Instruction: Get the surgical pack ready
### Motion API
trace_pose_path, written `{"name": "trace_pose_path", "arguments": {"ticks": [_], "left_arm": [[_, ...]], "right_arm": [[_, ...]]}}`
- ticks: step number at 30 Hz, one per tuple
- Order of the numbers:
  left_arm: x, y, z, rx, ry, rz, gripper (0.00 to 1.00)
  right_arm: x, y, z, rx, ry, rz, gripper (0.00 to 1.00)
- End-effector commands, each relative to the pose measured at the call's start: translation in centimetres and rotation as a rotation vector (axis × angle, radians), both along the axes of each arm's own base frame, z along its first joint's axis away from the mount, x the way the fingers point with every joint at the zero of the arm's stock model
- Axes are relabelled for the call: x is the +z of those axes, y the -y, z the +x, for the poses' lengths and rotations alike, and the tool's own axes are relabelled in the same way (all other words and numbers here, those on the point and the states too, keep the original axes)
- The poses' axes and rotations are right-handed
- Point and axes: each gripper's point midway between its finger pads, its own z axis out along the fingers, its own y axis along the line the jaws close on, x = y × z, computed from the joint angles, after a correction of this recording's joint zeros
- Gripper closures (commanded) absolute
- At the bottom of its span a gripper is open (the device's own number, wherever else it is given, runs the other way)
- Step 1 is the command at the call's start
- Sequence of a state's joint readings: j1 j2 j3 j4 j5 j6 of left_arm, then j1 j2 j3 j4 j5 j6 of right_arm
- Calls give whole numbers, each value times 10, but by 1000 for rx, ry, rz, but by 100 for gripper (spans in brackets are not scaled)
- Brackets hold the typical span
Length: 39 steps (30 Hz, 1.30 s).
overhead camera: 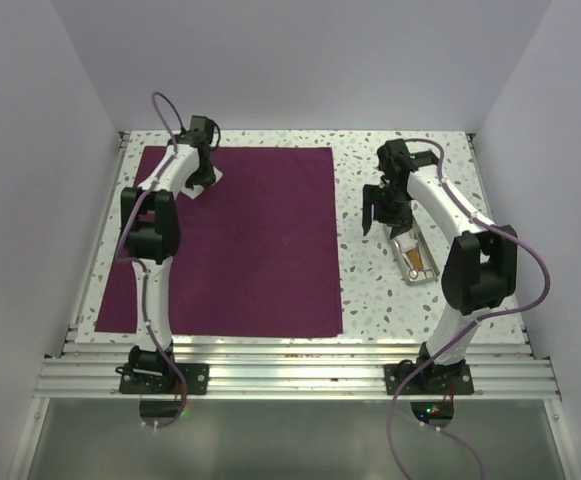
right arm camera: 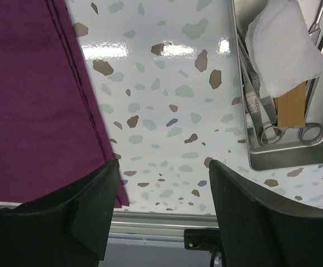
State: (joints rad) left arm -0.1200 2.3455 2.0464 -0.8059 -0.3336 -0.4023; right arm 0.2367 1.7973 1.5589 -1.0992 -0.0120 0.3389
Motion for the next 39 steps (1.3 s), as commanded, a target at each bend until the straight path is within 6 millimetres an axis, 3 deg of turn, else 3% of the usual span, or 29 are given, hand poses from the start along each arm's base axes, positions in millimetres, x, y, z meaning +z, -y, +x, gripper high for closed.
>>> {"name": "trace_pose_path", "arguments": {"ticks": [1, 6, 22, 34, 39], "left_arm": [[12, 3, 16, 19, 92, 6, 56], [-11, 5, 14, 11, 42, 28, 55], [-20, -4, 27, 42, 96, 108, 58], [-30, -3, 23, 43, 69, 99, 75], [-19, -6, 23, 45, 91, 107, 92]], "right_arm": [[5, -6, 1, 25, 20, 35, 31], [1, -6, -2, 35, 11, 36, 31], [-6, -4, -16, 61, -12, 45, 30], [-6, -6, -18, 65, -16, 50, 30], [-7, -5, -18, 65, -17, 49, 30]]}}
